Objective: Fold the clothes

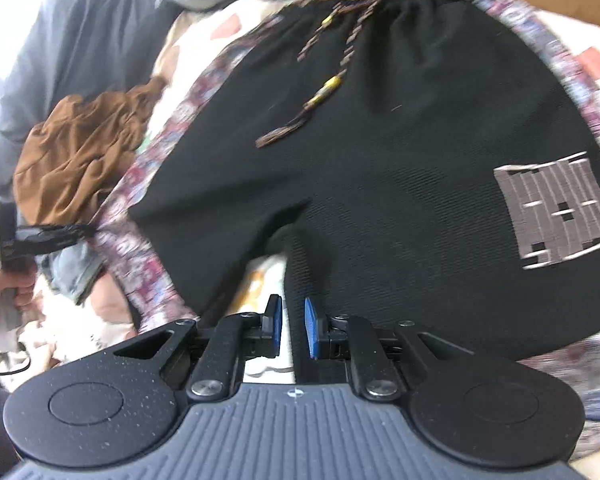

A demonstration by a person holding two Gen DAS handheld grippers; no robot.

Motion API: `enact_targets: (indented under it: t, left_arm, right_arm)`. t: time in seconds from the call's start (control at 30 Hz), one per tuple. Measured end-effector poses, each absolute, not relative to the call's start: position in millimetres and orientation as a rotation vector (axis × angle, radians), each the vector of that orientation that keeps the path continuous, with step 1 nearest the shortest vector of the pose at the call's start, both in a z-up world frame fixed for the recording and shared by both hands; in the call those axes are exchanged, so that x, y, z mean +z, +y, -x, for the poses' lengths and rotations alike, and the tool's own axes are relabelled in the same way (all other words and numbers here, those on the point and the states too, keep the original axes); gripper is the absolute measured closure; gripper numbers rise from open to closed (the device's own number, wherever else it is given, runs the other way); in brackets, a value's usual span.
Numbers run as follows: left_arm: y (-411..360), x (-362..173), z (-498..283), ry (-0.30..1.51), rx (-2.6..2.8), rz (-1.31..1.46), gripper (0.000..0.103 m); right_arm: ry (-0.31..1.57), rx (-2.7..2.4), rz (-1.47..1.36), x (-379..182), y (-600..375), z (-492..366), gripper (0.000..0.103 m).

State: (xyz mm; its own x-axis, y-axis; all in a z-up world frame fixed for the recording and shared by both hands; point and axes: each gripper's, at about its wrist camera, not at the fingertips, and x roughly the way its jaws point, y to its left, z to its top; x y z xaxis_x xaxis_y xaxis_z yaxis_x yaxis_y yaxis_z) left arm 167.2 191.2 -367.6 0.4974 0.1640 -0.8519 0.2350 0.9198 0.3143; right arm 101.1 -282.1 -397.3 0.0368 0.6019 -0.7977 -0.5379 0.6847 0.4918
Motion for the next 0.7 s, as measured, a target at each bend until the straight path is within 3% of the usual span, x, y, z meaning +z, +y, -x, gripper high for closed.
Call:
enact_targets:
  t: [0.33,0.4,0.43,0.7]
  left_arm:
    - [194,-370,-167,1.068,-0.051,-0.397,0.095]
    - [195,-371,-166,1.067,-0.053,-0.393,0.095]
    - [195,-372,-166,1.067,-0.055,-0.392,0.095]
    - [198,-381,-170,1.097,-0.079,-0.391,0.094]
  right_arm:
    - [1.267,0.978,0.028,-407,-220,-71,0.086]
    - [1.251,1.007,0.054,-405,-209,-65,0.078]
    - [1.245,1.018,0.063,-404,-204,-63,0.068]
    - [1.172,1.131,0.201,-398,-177,-33,0.066]
